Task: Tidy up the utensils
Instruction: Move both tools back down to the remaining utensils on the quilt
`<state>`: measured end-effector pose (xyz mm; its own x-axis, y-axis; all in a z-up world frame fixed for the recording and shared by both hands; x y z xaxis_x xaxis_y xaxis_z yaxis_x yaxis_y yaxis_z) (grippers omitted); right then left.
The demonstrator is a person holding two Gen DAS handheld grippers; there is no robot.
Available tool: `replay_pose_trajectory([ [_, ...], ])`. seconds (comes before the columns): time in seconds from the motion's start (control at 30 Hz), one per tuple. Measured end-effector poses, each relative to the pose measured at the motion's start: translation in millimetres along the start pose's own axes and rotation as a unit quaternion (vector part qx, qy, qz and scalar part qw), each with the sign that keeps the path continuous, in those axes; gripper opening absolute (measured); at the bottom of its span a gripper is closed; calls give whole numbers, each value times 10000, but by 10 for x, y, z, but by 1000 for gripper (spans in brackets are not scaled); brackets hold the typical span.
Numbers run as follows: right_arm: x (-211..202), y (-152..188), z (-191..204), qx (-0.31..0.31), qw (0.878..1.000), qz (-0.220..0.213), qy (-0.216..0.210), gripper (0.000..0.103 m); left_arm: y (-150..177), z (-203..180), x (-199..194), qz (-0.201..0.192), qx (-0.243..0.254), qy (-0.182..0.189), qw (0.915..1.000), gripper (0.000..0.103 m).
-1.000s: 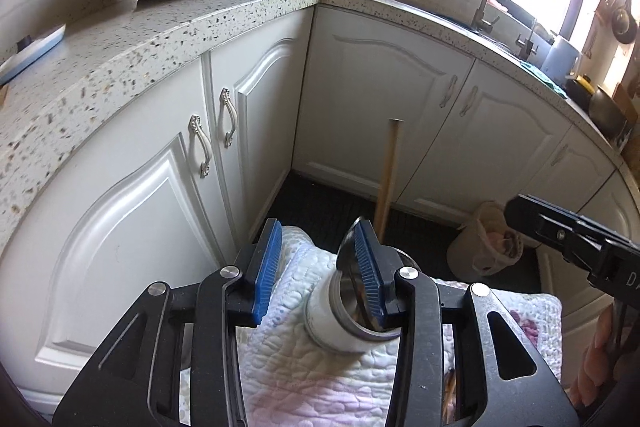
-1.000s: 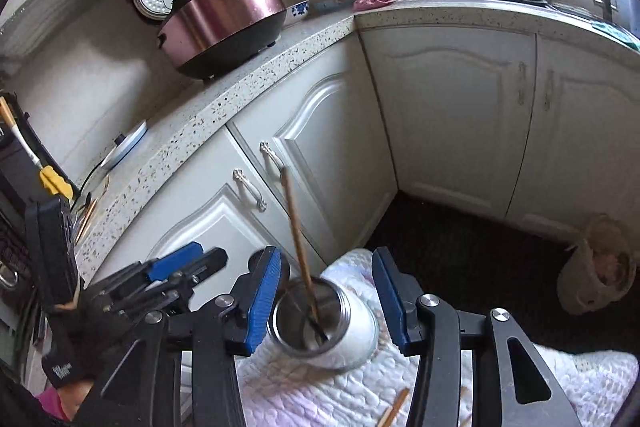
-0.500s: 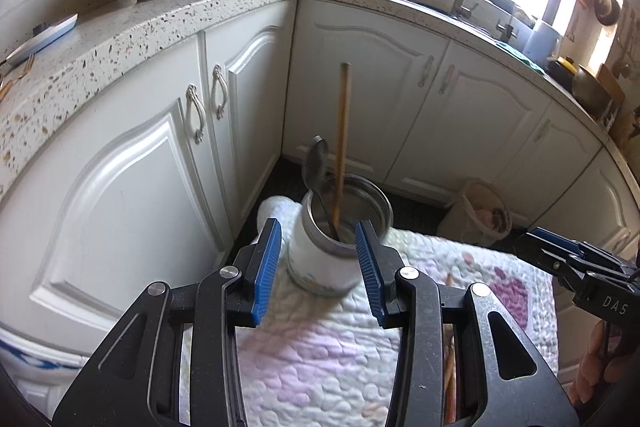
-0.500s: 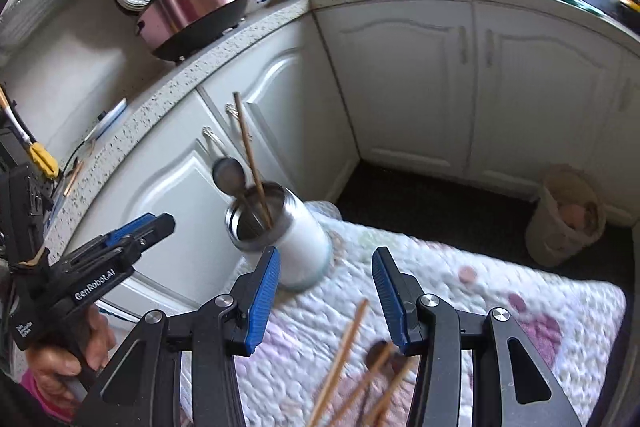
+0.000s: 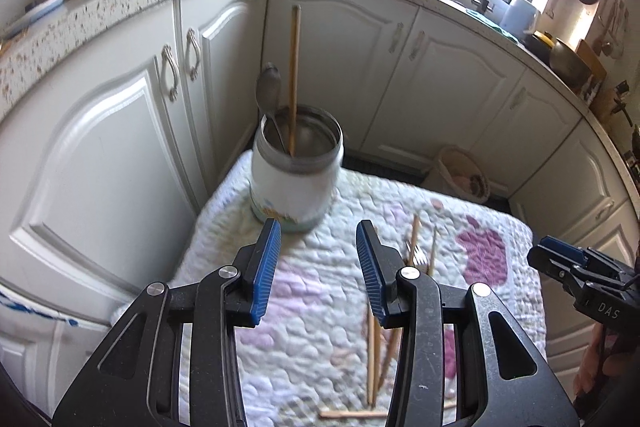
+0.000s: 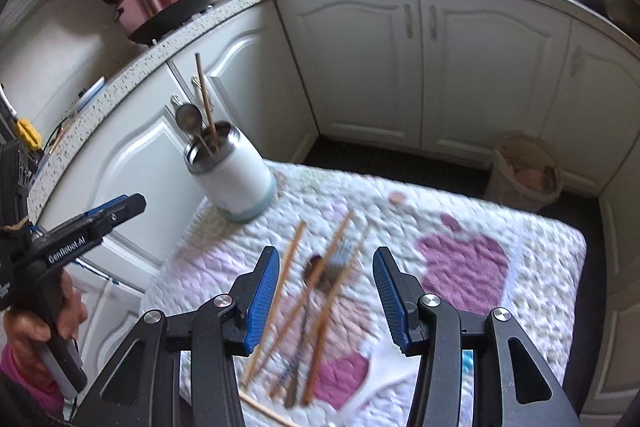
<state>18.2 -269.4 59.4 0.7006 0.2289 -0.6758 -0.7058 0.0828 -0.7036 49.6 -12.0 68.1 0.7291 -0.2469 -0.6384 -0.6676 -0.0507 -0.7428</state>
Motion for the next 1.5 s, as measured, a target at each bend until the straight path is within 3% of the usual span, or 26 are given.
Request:
replay_pose_trajectory([
  [0.17,-48,302,-194,47,9997,179,171,47,212,-87,-16,227,4,178,9996,44],
  [0.23,-46,411,-272,117,9994,246,194,47,286,-113,-14,290,10,228,9993,52],
  [0.43,89,584,-398,378,9983,423,153,47,481,-138,129,641,-144,389,9971,53],
  [0.8,626,561,-248,435,9969,645,-101,47,605,-93,387,928,-191,298,9951,53],
  [0.93,622,656,-185,280,9957,834,-273,47,718,-113,406,1105,11,477,9927,53],
  [1.17,390,880,-391,136,9952,967,-7,47,1060,-106,315,1623,278,752,9835,53],
  [1.33,300,1003,-520,175,9944,1044,49,47,1349,21,170,2172,-319,794,9724,53],
  [1.5,265,1022,-467,172,9948,993,-149,47,1568,-14,98,2495,-860,538,9630,53],
])
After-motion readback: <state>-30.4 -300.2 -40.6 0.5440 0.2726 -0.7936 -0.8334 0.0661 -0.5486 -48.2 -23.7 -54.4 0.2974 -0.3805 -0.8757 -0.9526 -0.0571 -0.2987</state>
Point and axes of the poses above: each gripper's, at about its wrist camera, not at the fingertips, and x roughly the way its jaws point, z to its left, y to its underside, the point moved 4 cm from there along x, roughly the way its jaws point, and after that the axes turned 10 degrees about -z, right-handed, at the moved point
